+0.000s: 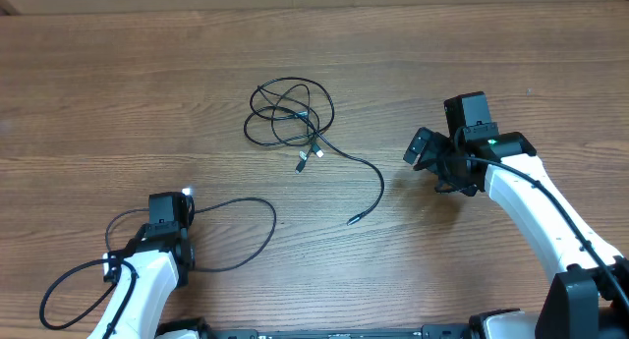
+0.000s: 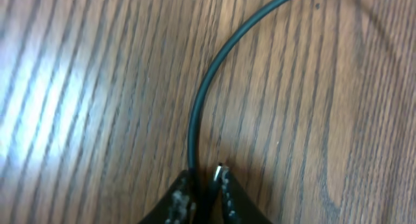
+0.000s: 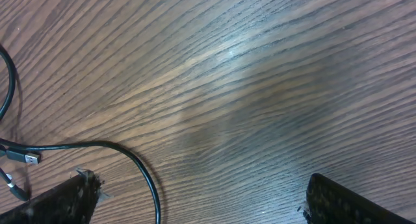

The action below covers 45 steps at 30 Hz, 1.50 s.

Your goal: Untangle cables

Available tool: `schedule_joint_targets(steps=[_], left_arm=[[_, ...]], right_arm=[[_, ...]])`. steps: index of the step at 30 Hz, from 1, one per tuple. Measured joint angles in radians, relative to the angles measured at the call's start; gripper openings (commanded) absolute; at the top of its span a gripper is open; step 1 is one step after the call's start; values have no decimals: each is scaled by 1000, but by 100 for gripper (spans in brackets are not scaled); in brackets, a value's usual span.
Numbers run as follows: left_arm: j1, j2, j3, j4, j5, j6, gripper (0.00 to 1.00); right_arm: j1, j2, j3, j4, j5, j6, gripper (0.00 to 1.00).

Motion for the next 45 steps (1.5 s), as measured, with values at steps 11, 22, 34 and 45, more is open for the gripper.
schedule_joint_targets(steps=[11, 22, 34, 45], left_arm=[[0, 4, 263, -162, -171, 150, 10], [77, 4, 288, -56, -336, 173, 10], [322, 4, 288, 25, -344, 174, 42], [436, 4, 288, 34, -87, 258, 80]], right_arm=[[0, 0, 0, 1, 0, 0, 100], [0, 0, 0, 0, 0, 0, 100], [0, 0, 0, 0, 0, 0, 100], [0, 0, 0, 0, 0, 0, 100]])
